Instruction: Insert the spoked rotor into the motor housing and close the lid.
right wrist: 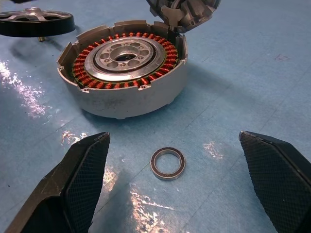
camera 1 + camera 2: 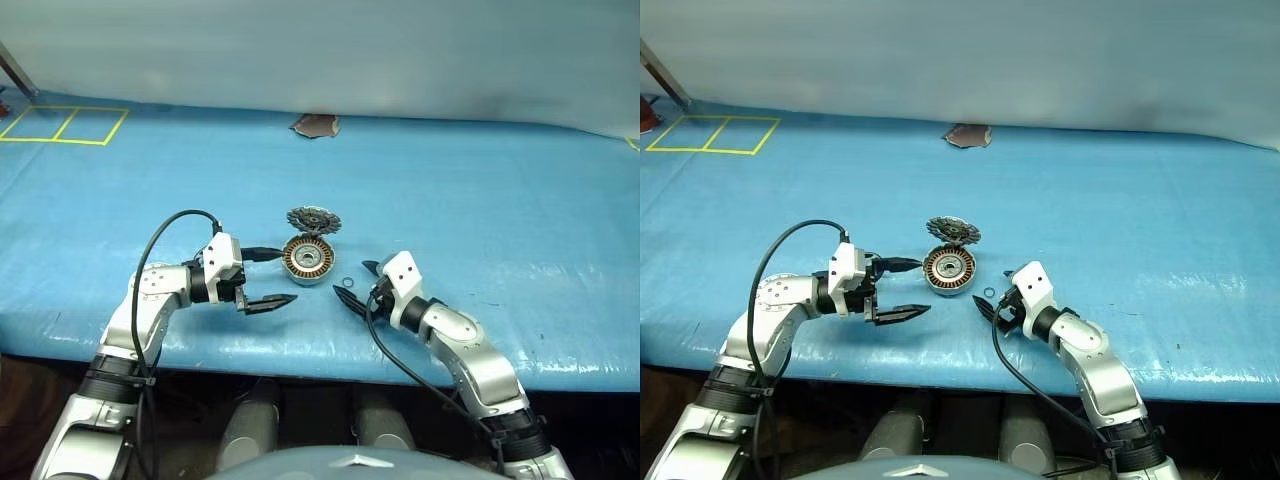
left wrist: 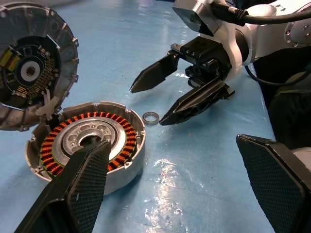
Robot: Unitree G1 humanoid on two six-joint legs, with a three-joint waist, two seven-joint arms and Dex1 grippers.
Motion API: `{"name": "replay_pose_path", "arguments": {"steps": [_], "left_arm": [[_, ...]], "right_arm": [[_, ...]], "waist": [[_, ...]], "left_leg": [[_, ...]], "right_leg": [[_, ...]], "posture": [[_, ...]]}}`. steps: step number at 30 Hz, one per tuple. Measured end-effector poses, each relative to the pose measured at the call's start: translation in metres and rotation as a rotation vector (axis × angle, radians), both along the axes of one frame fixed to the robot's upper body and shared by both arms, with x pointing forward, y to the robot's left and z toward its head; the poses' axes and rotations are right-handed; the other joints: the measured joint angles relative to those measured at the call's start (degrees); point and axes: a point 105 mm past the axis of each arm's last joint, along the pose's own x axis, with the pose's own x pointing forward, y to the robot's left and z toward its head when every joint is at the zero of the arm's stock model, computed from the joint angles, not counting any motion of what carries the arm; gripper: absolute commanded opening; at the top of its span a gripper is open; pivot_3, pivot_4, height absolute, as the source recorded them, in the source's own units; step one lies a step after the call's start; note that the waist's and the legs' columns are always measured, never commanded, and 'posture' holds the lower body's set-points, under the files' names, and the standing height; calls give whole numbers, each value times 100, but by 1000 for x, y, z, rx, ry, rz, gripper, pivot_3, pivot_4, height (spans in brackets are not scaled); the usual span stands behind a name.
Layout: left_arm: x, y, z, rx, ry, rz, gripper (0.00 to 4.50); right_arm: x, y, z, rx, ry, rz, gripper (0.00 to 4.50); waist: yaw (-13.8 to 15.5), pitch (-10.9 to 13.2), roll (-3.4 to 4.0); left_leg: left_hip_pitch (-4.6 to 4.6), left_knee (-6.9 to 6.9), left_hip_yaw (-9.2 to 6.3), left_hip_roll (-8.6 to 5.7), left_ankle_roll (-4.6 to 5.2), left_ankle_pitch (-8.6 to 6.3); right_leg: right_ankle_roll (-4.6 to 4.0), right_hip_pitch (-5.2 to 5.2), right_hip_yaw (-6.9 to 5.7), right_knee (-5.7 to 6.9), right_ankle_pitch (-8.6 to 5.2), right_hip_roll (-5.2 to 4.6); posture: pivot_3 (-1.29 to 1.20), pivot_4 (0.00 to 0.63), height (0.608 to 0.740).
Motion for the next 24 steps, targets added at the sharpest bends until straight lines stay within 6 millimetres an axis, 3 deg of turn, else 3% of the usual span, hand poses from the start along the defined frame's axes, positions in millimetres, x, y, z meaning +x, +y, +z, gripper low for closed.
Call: {"name": "replay_pose_path", "arguments": {"steps": [5, 8, 11, 19, 22, 24], "left_arm": [[3, 4, -3, -16, -55, 45, 4484], [2, 5, -5, -21, -55, 55, 4500], [2, 5, -6, -25, -51, 59, 4500], [0, 7, -10, -33, -28, 68, 4500], [-1, 8, -11, -38, -21, 69, 4500], [-1, 8, -11, -38, -20, 70, 4500]], "right_arm": [[1, -1, -2, -19, 0, -12, 4500], [1, -3, -5, -33, 7, -23, 3944], [1, -6, -11, -43, 32, -38, 2974], [1, -6, -14, -85, 23, -38, 2974], [1, -6, -14, -97, 18, -36, 2383], [1, -7, -14, -105, 16, -33, 1736]], "waist": [[3, 0, 0], [7, 0, 0], [10, 0, 0], [6, -5, -5], [7, -7, -7], [8, -7, -7]], "left_leg": [[-1, -5, 2, -1, 0, 0], [-1, -3, 2, -1, 0, 0], [0, -3, 2, -1, 0, 0], [2, -2, 3, 0, 0, 0], [2, -3, 3, 1, -1, 0], [2, -3, 3, 1, -1, -1]], "right_leg": [[-2, -3, 0, -1, 0, 0], [-1, -2, 0, -1, 0, -1], [-2, -1, 0, -1, 0, -1], [-2, 1, 0, -1, -1, -1], [-2, 1, -1, -1, -1, -1], [-2, 1, 0, -1, -1, -1]], "posture": [[0, 150, 740], [0, 150, 740], [0, 150, 740], [0, 150, 740], [0, 150, 740], [0, 150, 740]]}}
